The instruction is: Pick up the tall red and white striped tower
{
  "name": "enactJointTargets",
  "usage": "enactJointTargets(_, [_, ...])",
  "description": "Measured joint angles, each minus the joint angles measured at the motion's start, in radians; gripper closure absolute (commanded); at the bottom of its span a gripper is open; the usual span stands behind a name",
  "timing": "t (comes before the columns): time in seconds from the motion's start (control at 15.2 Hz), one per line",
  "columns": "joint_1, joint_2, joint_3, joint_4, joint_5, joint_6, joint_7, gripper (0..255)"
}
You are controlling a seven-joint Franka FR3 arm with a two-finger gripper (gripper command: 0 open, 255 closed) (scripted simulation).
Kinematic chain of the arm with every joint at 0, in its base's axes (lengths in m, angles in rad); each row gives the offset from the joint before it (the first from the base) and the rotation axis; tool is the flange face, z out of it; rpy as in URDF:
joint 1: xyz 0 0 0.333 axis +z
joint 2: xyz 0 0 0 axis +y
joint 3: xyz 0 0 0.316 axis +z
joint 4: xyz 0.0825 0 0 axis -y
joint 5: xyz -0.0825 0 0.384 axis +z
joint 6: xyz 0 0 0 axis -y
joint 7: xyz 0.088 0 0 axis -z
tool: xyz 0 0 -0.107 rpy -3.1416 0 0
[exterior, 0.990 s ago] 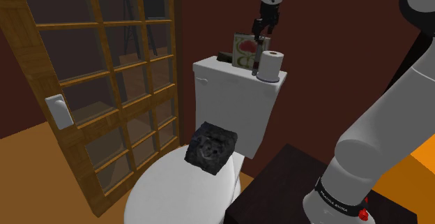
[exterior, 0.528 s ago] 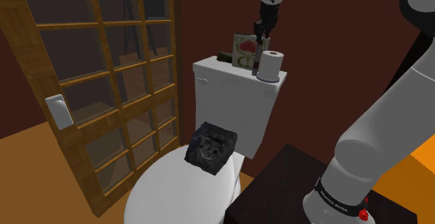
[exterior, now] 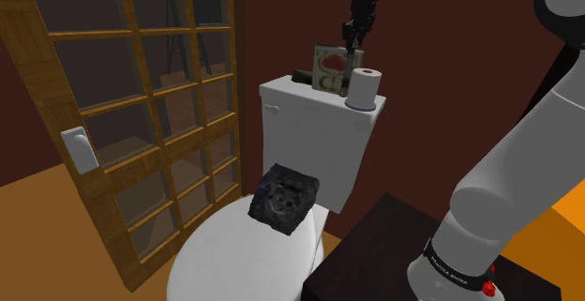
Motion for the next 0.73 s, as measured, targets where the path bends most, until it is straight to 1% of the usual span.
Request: enactJointTargets(0.73, [0.002,0.052,0.0,0.203,0.018,-0.147,-0.039,255])
